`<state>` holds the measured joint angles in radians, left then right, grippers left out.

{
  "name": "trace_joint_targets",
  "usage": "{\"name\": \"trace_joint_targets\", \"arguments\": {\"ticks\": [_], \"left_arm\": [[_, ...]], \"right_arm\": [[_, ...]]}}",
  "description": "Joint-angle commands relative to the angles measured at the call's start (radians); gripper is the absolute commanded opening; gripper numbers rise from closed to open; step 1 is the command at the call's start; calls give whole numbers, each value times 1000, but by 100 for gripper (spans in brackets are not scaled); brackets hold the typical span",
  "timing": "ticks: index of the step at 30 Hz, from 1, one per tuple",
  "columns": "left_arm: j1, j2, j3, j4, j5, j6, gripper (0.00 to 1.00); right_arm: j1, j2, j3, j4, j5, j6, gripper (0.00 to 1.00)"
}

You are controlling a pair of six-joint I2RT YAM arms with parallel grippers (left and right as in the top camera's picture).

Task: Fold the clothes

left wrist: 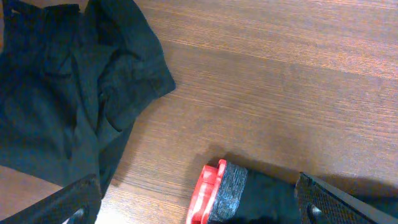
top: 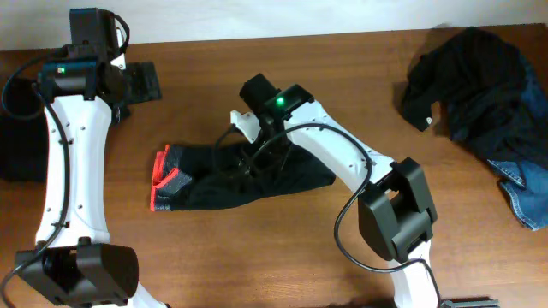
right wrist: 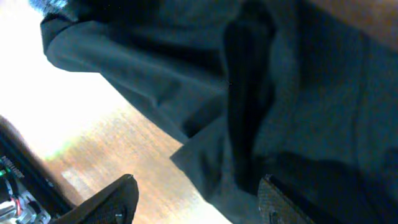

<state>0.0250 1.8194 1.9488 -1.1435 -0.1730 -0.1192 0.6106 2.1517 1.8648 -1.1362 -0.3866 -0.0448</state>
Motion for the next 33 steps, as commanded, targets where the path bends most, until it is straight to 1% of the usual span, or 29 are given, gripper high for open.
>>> {"name": "trace_joint_targets", "arguments": {"ticks": [1, 3, 4, 5, 6, 7, 8, 9, 15, 19, 21, 26, 33], "left_arm": [[4, -17, 18, -1, -4, 16, 99], [4, -17, 18, -1, -4, 16, 99], [4, -17, 18, -1, -4, 16, 99], [4, -17, 18, -1, -4, 16, 99], [4, -17, 18, -1, -4, 16, 99], [4, -17, 18, -1, -4, 16, 99], [4, -17, 18, -1, -4, 16, 99], [4, -17, 18, -1, -4, 16, 99], [4, -17, 18, -1, -4, 16, 99], [4, -17, 18, -1, -4, 16, 99], [4, -17, 18, -1, -4, 16, 99], [4, -17, 18, -1, -4, 16, 99], [4, -17, 18, 3, -8, 16, 99]], "right_arm": [[19, 4, 19, -1, -2, 2, 67], [10, 3, 19, 0, 19, 37, 67], [2, 3, 19, 0, 35, 58, 64], [-8, 3, 19, 0, 40, 69, 56], [-18, 3, 20, 1, 40, 79, 43], [-31, 3, 22, 2, 39, 89, 27], [-43, 3, 24, 4, 39, 103, 8], [-52, 3, 26, 8, 38, 107, 4], [-73, 3, 26, 33, 35, 106, 4], [-74, 3, 25, 50, 130, 169, 4], [-73, 3, 25, 54, 156, 179, 4], [-68, 4, 15, 56, 158, 193, 4], [-36, 4, -43, 90, 146, 211, 4]]}}
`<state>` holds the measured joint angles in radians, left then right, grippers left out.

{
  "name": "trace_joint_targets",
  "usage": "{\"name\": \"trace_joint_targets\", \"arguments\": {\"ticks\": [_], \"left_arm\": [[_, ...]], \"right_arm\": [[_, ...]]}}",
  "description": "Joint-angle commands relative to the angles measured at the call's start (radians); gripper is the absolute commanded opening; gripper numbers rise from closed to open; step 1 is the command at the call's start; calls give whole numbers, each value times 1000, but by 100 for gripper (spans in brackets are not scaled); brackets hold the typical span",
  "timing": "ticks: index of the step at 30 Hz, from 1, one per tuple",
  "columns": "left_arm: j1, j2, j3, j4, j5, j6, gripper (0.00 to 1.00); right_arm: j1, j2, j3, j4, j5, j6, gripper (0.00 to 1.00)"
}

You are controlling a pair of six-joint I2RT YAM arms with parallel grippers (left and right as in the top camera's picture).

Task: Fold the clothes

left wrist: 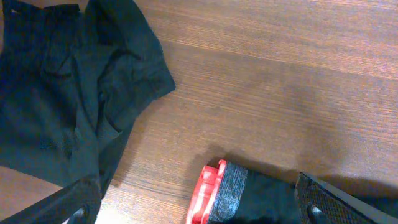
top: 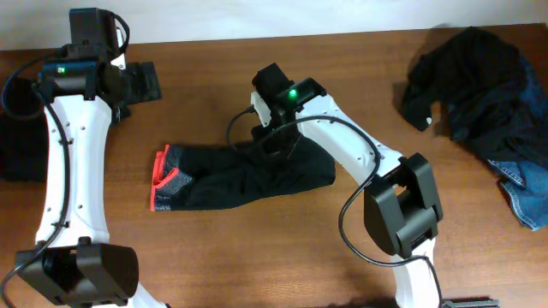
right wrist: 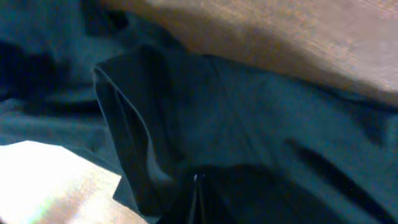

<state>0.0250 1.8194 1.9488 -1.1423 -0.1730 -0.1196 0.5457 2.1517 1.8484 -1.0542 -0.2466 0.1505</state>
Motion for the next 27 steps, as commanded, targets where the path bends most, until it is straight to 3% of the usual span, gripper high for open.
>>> {"name": "trace_joint_targets", "arguments": {"ticks": [1, 15, 27], "left_arm": [[4, -17, 18, 2, -8, 16, 99], [4, -17, 18, 0, -8, 16, 99], [5, -17, 18, -11, -8, 16, 99]], "right_arm": [[36, 4, -27, 9, -4, 14, 4], [167, 30, -33, 66, -11, 12, 4], [124, -4, 31, 63, -10, 13, 4]]}}
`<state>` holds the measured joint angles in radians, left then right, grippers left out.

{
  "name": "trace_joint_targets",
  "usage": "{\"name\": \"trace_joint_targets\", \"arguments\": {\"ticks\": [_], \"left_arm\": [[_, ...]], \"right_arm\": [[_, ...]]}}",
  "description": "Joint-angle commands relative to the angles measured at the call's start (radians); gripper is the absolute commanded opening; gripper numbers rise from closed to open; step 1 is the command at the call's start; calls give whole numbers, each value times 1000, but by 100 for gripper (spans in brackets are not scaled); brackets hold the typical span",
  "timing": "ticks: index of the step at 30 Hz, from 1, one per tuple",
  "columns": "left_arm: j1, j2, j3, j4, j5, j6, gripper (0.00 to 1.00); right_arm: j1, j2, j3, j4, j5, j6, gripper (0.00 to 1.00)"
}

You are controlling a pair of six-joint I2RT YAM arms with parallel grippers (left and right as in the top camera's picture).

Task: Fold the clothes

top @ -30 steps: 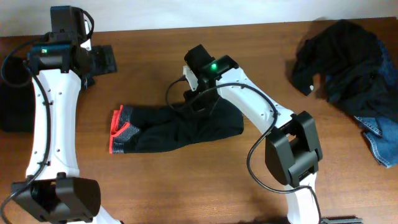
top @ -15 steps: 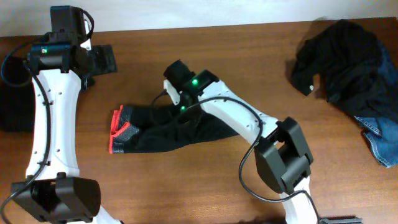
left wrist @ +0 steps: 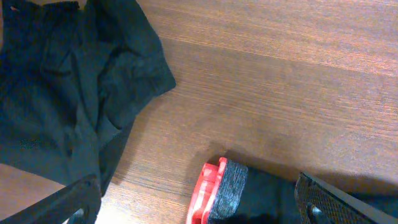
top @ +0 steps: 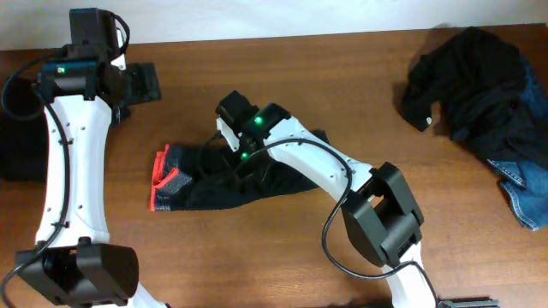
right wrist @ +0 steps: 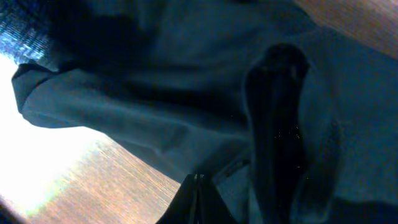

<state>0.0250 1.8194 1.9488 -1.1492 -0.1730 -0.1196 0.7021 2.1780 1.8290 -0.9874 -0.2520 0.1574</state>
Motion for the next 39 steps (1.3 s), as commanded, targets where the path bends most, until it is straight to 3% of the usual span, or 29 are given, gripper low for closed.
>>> {"name": "trace_joint_targets", "arguments": {"ticks": [1, 11, 19, 39], "left_arm": [[10, -17, 18, -5, -8, 16, 99], [58, -17, 18, -5, -7, 16, 99], [63, -17, 18, -4, -7, 16, 99], [190, -17, 18, 0, 38, 16, 99]], "right_arm": [[-58, -37, 68, -3, -3, 10, 4], [-158, -22, 38, -17, 154, 100, 4], [-150, 37, 8, -3, 122, 114, 4], [78, 48, 8, 40, 1, 113, 4]]}}
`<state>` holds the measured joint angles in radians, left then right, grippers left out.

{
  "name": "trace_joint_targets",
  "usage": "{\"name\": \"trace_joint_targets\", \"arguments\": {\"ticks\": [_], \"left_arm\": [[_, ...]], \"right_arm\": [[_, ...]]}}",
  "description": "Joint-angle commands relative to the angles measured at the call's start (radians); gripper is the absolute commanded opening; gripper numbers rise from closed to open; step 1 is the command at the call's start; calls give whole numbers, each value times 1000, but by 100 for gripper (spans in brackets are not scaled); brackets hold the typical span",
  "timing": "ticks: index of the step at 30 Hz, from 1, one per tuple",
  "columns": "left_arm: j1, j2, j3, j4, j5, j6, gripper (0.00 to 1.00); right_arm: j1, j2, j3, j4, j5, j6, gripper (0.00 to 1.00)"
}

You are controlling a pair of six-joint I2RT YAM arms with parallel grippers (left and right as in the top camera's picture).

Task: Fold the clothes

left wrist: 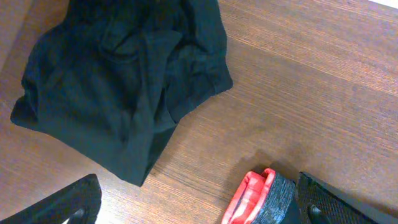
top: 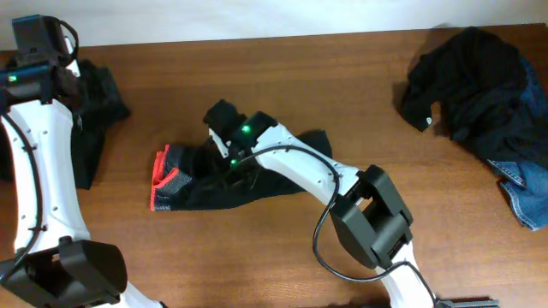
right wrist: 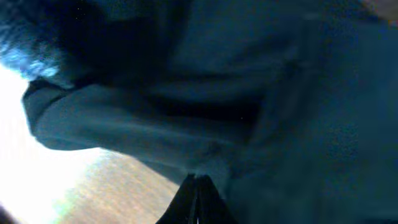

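Note:
A black garment (top: 282, 175) with a red and grey band (top: 163, 180) lies at the table's middle. My right gripper (top: 233, 164) is down on its left half, shut on a fold of the black fabric (right wrist: 280, 124); its fingertips (right wrist: 196, 186) are pressed together. My left gripper (left wrist: 202, 208) hangs open high over the table's back left, its fingers (left wrist: 68, 202) wide apart and empty. The band (left wrist: 258, 196) shows at the bottom of that view.
A folded black cloth (top: 94, 111) lies at the left, also visible in the left wrist view as the black cloth (left wrist: 124, 81). A heap of dark clothes (top: 479, 77) with blue jeans (top: 527, 192) fills the right back corner.
My left arm has shifted leftward to the table's back left corner, so its view now takes in more of the folded black cloth. The right gripper sits slightly further left, still shut.
My right gripper was open over the garment's middle. Then it was shut at the garment's upper right edge. After that it stood over the left half with fabric in it, and now closer to the band. The left gripper stayed open throughout.

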<state>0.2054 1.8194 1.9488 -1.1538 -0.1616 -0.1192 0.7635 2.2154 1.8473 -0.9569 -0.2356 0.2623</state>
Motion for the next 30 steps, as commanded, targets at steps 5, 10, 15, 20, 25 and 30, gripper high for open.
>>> {"name": "trace_joint_targets", "arguments": {"ticks": [5, 10, 15, 20, 25, 30], "left_arm": [[10, -17, 18, -4, 43, 16, 99], [9, -16, 15, -74, 192, 16, 99], [-3, 1, 0, -166, 330, 16, 99], [-33, 2, -123, -202, 462, 77, 99], [-37, 2, -278, -193, 593, 180, 99], [-37, 2, -405, -201, 614, 293, 99]], "right_arm": [[-23, 0, 30, 3, -16, 8, 4], [-136, -43, 174, -88, -16, -3, 15], [-258, -56, 360, -229, -19, -56, 66], [-385, -56, 429, -319, -16, -112, 81], [-486, -55, 429, -382, -16, -163, 86], [-559, -55, 429, -410, -23, -181, 89]]}}
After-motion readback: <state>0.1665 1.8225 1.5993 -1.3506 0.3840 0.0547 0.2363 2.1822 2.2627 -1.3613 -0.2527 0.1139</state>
